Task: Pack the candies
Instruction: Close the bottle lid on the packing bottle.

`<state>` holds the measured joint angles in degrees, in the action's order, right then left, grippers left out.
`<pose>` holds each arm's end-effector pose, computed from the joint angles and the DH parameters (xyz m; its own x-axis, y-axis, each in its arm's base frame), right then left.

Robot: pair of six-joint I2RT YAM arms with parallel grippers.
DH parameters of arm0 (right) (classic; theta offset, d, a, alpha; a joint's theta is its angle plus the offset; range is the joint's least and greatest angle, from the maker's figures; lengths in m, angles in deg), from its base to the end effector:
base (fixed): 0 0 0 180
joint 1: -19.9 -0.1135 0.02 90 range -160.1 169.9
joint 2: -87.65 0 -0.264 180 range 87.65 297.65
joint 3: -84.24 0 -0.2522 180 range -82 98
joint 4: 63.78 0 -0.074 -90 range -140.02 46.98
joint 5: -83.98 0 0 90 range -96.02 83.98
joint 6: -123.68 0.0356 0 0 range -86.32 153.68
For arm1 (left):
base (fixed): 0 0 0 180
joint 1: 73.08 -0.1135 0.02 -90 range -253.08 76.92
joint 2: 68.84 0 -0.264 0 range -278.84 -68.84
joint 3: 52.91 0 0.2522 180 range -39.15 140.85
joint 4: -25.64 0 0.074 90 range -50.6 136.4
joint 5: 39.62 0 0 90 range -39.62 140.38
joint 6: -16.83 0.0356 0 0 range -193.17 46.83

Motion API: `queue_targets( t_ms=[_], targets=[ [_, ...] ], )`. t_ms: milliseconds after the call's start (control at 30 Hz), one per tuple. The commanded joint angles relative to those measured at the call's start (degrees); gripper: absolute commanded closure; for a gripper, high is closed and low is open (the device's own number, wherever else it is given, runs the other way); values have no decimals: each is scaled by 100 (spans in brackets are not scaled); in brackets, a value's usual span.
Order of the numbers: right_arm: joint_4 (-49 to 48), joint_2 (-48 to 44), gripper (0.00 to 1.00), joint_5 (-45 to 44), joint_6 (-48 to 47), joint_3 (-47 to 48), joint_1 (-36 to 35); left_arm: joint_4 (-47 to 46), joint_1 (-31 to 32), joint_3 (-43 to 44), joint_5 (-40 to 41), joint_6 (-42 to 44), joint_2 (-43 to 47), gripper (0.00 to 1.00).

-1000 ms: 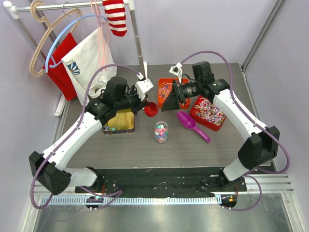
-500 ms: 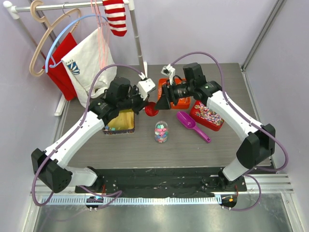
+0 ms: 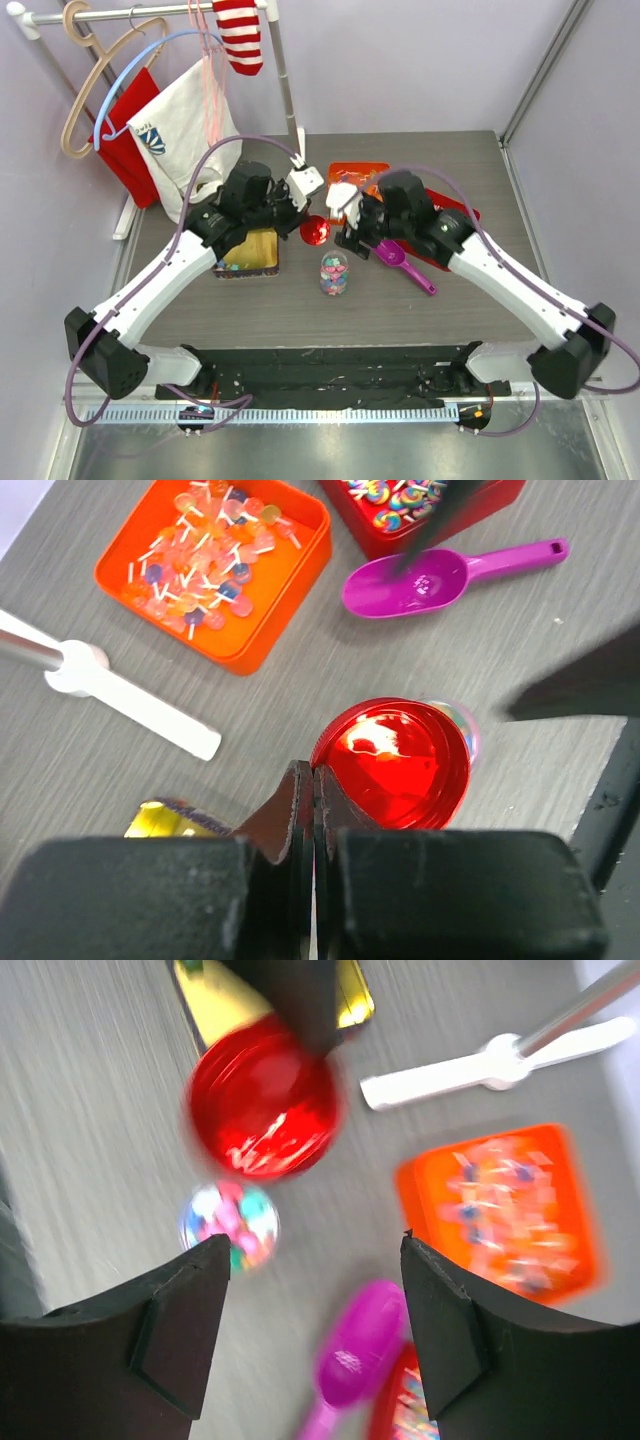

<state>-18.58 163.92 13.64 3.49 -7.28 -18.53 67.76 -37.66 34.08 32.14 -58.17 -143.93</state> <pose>0.2229 0.1921 0.3647 0.0368 -0.5753 -0.8171 -0.9115 0.3158 -0.2634 0.2315 -0.1783 0.3664 -0.1967 0.4415 -0.8754 0.8507 0.5207 0.0715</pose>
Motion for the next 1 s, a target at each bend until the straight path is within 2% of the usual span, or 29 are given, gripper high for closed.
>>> queue_targets(
  t_ms=[0,167,233,367,567,767,967],
  targets=[
    [290,-552,27,-1852,-1824,-433,-446,108,-44,182,-39,117,65,100],
    [187,-692,27,-1886,-2139,-554,-664,318,-53,358,-39,143,-137,100],
    [21,-649,27,-2351,-2446,-598,-805,590,-53,725,-118,265,-426,100],
    [-313,-420,28,-3134,-3079,-800,-1218,1959,-61,1658,-591,503,-1200,100],
    [-551,-271,30,-3591,-3291,-809,-1667,2613,-245,2536,-1076,512,-2009,100],
    [-1289,-122,31,-4311,-3730,-1327,-2018,3404,-395,3372,-1612,635,-2738,100],
    [-1474,-7,31,-4304,-3599,-1364,-2256,3799,-404,3996,-1929,644,-3099,100]
  ],
)
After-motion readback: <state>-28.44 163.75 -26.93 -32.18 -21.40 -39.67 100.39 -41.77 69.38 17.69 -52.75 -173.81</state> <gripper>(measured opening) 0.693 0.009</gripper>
